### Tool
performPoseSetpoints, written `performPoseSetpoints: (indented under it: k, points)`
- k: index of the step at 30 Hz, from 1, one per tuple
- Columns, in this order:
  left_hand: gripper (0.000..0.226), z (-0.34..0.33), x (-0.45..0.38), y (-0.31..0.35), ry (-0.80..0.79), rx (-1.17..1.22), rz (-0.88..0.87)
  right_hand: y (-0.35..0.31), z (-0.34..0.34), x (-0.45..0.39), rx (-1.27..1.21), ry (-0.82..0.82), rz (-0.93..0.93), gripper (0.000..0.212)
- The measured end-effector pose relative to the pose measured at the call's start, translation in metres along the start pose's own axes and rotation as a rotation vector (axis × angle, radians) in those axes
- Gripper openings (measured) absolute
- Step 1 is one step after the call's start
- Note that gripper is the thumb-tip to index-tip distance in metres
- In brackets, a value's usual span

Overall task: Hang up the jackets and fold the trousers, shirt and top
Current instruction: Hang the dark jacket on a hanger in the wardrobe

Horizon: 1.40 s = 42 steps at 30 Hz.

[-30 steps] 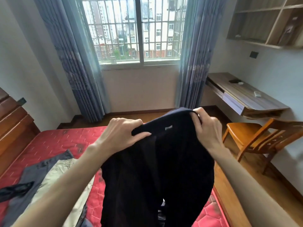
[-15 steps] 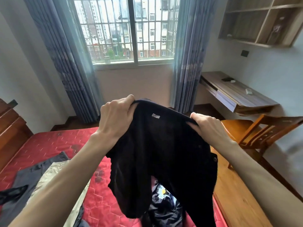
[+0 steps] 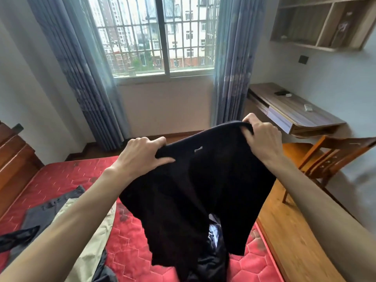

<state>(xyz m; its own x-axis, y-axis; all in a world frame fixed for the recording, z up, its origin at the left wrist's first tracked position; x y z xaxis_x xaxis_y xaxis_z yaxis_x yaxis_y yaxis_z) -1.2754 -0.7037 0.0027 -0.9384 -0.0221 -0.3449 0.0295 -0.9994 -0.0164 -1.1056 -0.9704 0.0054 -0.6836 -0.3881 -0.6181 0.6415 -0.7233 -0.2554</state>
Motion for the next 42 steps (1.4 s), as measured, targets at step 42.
performPoseSetpoints:
  k: [42]
  points:
    - [0.022, 0.006, 0.084, 0.337, -0.113, 1.103, -0.612, -0.047, 0.377, 0.426, 0.169, 0.142, -0.914, 0.018]
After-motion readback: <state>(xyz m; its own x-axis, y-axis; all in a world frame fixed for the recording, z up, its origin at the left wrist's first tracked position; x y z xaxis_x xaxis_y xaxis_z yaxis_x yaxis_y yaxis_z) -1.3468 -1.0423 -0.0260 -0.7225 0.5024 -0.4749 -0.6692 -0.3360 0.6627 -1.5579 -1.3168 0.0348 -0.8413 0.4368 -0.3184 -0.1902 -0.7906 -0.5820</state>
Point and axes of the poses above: each hand's wrist, its own x-axis away from the middle knuckle, its own z-axis out of the back of the hand, y = z × x, the point moved 8 cm from there along -x, towards the middle knuckle, and after that the axes turned 1 degree about -y, right-handed, at the moved point
